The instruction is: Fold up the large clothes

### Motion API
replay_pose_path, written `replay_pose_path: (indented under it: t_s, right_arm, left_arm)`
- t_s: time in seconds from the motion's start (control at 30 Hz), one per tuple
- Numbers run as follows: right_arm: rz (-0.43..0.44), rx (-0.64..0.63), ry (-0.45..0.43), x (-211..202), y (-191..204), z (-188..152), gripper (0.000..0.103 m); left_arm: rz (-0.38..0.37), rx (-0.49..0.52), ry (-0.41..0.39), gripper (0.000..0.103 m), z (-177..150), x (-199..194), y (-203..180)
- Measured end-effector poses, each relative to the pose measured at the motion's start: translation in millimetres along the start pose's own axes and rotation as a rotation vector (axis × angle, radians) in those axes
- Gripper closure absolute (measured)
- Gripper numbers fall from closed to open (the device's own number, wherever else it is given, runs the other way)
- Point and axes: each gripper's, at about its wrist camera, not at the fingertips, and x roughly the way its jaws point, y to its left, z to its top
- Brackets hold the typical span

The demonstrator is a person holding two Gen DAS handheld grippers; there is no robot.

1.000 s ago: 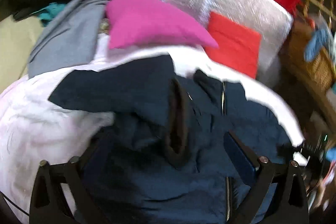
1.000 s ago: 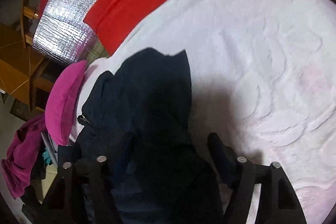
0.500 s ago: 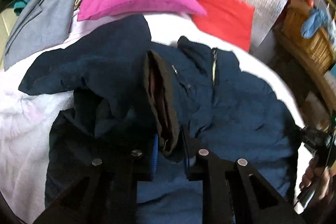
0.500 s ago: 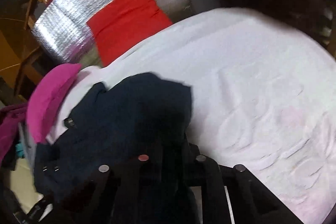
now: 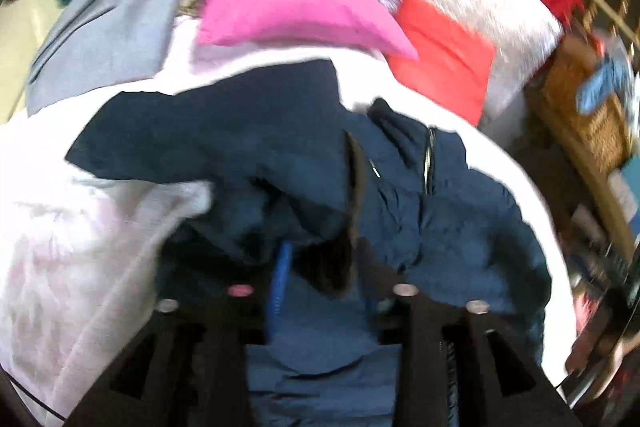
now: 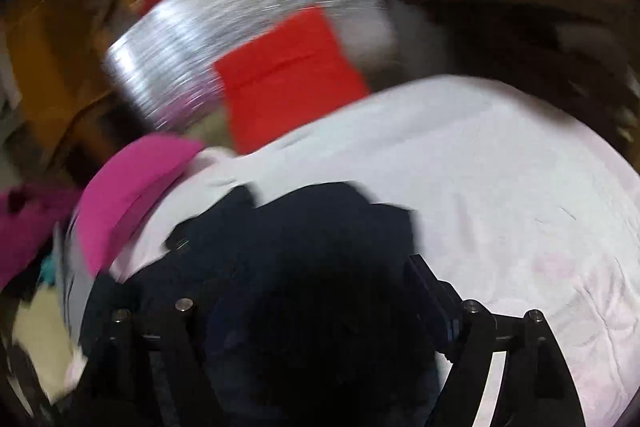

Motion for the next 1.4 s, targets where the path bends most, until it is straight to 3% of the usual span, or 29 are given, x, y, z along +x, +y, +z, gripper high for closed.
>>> replay_pose_path:
  t_s: [0.07, 0.13, 0.33, 0.43, 0.53, 0.7, 0.83, 1.0, 1.2, 1.4]
  right_arm:
    - [0.083, -0.051, 0.057, 11.3, 27.8, -10.3, 0.044]
    - [0.145, -0.092, 0.107, 21.1, 51.6, -24.3, 0.054]
    - [0.214, -0.129, 0.26, 63.8, 90.5, -63.5, 0.054]
    - [0.175, -0.094, 0.383, 96.4, 81.7, -80.4, 0.054]
    - [0.194, -0.064, 0.389, 93.7, 74.3, -76.4, 0.055]
    - [0.213, -0.046, 0.3, 62.3, 64.4, -57.7, 0.055]
    - [0.227, -0.036, 0.266, 55.7, 63.0, -53.2, 0.055]
    - [0.22, -0.031, 0.264, 59.7, 60.5, -51.1, 0.056]
    - [0.178, 0.016, 0.292, 75.0, 50.3, -49.6, 0.056]
    - [0.176, 0.026, 0.272, 67.4, 45.8, -44.2, 0.056]
  left_arm:
    - [0.001, -0.084, -0.035, 0.04, 7.5, -10.4, 20.1]
    - [0.013, -0.152, -0.056, 0.039, 11.0, -15.9, 38.5]
    - [0.019, -0.346, -0.056, 0.038, 20.8, -4.2, 91.4]
    - [-0.025, -0.427, -0.045, 0.037, 26.1, 10.9, 110.9]
    - [-0.104, -0.498, -0.042, 0.038, 28.7, 16.5, 125.0]
    - [-0.217, -0.626, -0.06, 0.039, 37.0, 30.5, 141.9]
    - [-0.254, -0.694, -0.071, 0.04, 46.3, 39.8, 153.1]
    - [-0.245, -0.742, -0.063, 0.081, 49.1, 53.0, 173.2]
    - [-0.228, -0.733, -0.11, 0.096, 59.4, 49.2, 179.7]
    - [-0.187, -0.547, -0.258, 0.097, 85.4, -10.8, 139.2]
